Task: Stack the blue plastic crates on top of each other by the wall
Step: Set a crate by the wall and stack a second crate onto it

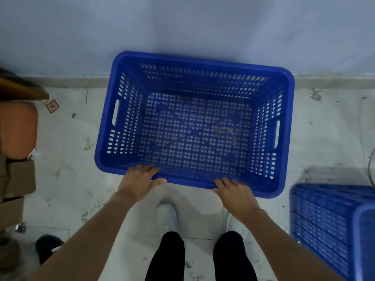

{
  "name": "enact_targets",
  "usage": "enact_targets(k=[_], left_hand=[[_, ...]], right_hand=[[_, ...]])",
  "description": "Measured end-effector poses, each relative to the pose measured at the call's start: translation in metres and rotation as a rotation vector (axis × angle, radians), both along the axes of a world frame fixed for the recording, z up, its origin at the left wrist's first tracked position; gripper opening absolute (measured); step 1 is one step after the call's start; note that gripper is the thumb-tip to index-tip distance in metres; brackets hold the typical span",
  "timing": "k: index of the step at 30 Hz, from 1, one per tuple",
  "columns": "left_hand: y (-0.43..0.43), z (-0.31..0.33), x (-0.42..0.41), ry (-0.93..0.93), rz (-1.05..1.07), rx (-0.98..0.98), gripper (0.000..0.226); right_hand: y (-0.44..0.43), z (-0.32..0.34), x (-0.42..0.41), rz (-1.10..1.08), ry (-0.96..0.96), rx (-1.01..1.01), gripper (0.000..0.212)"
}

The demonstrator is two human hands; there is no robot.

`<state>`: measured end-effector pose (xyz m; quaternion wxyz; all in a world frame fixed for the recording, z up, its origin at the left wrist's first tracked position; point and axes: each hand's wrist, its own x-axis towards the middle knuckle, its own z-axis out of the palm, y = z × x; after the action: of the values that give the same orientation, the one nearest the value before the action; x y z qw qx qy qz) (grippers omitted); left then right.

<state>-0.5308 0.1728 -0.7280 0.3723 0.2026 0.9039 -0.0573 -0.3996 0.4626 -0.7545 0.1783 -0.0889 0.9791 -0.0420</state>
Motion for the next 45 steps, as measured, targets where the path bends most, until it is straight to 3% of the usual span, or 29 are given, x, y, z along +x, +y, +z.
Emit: enact_targets(k=[3,6,8,10,14,17,20,22,34,41,45], left_hand=[[0.019,0.002,-0.001,0.031,0.033,-0.008,0.115],[0.039,0.004,-0.006,0.048,-0.006,-0.078,0.077],[0.048,0.007,-0.007,0.039,-0.01,-0.151,0.065],[0.05,0.009,-0.002,0.048,0.025,-0.191,0.066],[0.052,0.014,0.007,0.033,0.095,-0.222,0.087],[0.057,0.018,0.003,-0.002,0.144,-0.221,0.069],[0.067,0.032,-0.003,-0.062,0.283,-0.101,0.068],[0.078,0.051,-0.002,-0.109,0.348,0.014,0.068],[0.156,0.271,0.027,-0.227,0.137,0.328,0.047],[0.233,0.395,0.06,-0.164,-0.061,0.418,0.039],[0.285,0.432,0.102,-0.191,-0.205,0.458,0.035]], right_hand=[[0.021,-0.001,-0.015,-0.004,0.051,0.025,0.035],[0.041,0.005,-0.034,0.028,-0.017,0.011,0.044],[0.052,0.003,-0.039,0.099,-0.097,0.001,0.039],[0.054,0.003,-0.038,0.08,-0.122,0.009,0.023],[0.043,0.002,-0.029,-0.066,-0.114,-0.005,0.024],[0.036,0.009,-0.028,-0.274,-0.121,-0.066,0.032],[0.029,0.024,-0.029,-0.472,-0.149,-0.149,0.039],[0.026,0.046,-0.03,-0.537,-0.136,-0.203,0.04],[0.08,0.276,-0.021,-0.829,-0.014,-0.108,0.045],[0.114,0.417,0.08,-1.137,-0.044,-0.171,0.037],[0.144,0.468,0.171,-1.214,-0.17,-0.176,0.036]])
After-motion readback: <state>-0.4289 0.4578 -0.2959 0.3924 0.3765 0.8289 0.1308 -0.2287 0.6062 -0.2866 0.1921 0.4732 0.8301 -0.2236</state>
